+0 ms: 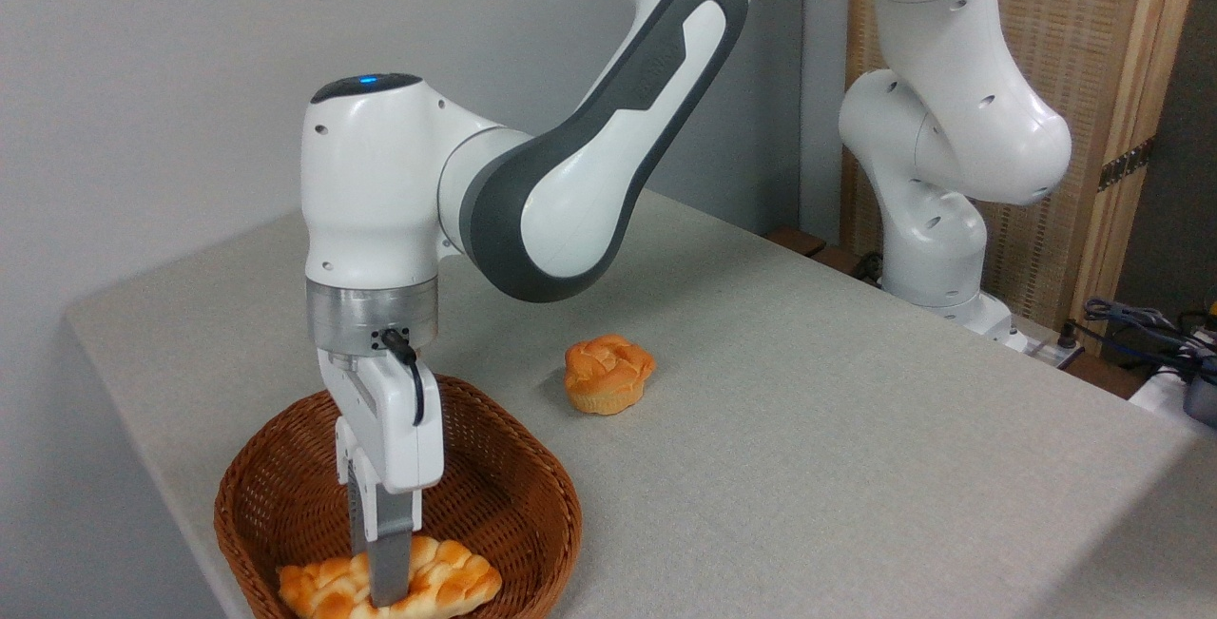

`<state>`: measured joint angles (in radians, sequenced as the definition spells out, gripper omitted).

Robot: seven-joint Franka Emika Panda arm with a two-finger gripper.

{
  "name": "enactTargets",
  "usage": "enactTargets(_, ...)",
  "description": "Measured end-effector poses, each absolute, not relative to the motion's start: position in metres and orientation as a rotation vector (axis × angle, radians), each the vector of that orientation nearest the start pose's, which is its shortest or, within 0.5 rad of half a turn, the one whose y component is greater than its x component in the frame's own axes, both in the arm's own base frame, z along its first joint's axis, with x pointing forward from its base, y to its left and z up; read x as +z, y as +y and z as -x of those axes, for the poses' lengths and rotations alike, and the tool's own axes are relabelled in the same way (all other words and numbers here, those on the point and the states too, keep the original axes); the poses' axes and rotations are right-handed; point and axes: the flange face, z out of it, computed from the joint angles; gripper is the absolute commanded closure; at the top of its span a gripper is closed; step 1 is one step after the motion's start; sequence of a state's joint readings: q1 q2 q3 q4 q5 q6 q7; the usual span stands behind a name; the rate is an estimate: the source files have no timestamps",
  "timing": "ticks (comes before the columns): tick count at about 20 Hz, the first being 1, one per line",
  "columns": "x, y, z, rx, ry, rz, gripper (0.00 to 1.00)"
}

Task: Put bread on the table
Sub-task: 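Lift the braided roll out of the basket and carry it beside the orange bun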

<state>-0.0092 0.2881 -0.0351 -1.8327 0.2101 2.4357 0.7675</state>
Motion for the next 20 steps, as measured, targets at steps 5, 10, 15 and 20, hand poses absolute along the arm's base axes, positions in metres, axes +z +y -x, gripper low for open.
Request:
enactTargets(5,0.447,-0.03,-0.65,-0.431,1.272,2.575,0.97)
enactTargets(10,0.509,-0.026,-0.626,-0.429,1.237,2.591,0.96)
enactTargets(15,0.553,-0.017,-0.573,-0.147,1.333,2.626,0.91)
enactTargets(20,0.56,0.0,-0.528,0.072,1.511,2.595,0.8)
